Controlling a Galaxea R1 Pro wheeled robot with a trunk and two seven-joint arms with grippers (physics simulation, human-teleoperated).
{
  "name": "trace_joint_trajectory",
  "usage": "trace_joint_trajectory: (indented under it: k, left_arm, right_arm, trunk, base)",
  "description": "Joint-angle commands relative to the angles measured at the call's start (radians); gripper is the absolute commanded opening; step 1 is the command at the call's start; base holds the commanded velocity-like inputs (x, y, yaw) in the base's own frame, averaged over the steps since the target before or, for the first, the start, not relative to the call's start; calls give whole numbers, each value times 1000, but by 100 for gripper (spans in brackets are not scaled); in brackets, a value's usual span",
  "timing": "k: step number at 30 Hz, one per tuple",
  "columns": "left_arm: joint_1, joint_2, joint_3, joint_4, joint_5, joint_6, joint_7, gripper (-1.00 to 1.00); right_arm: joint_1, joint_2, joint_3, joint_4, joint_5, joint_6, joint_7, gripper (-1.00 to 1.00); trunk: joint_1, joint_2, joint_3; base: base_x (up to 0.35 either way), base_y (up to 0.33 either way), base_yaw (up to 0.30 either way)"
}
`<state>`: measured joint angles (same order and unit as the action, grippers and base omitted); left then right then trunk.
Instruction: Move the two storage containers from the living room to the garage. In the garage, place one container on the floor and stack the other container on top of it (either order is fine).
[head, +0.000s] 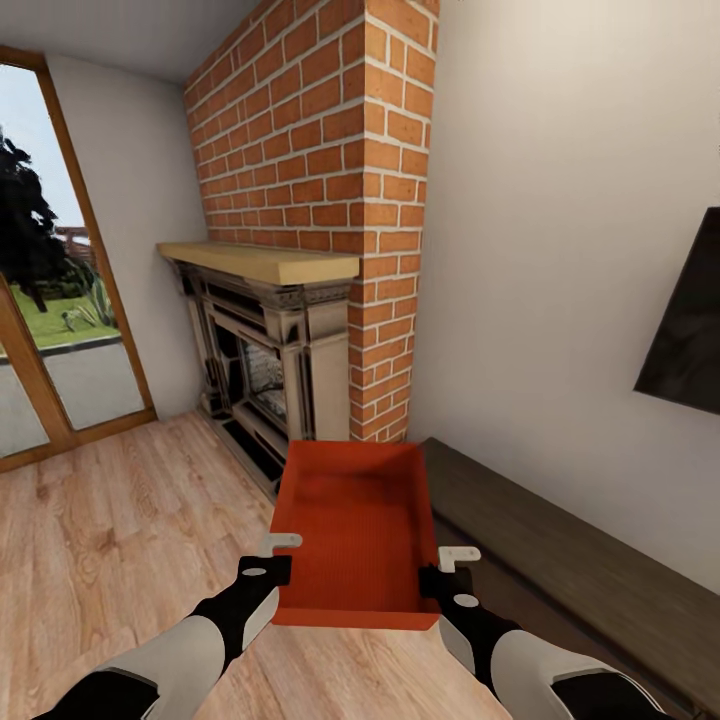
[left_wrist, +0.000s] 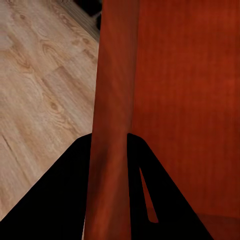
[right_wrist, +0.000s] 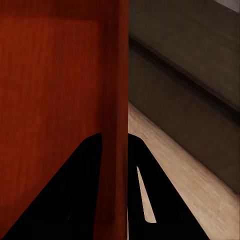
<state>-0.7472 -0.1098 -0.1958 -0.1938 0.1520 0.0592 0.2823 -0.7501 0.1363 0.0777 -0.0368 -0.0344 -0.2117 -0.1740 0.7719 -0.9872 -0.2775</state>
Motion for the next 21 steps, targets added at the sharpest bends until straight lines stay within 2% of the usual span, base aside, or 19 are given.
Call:
trace_joint_trajectory:
  k: [1, 21]
  left_arm:
    - [-1, 1, 58, -5, -9, 7, 21, -100]
    - [-1, 1, 58, -6, -9, 7, 21, -100]
  right_arm:
    - [0, 0, -24, 1, -2, -1, -5, -100]
    - [0, 0, -24, 1, -2, -1, -5, -100]
  trunk:
    - [0, -1, 0]
    - [0, -1, 32]
  base:
    - [0, 0, 0]
    - [0, 0, 0]
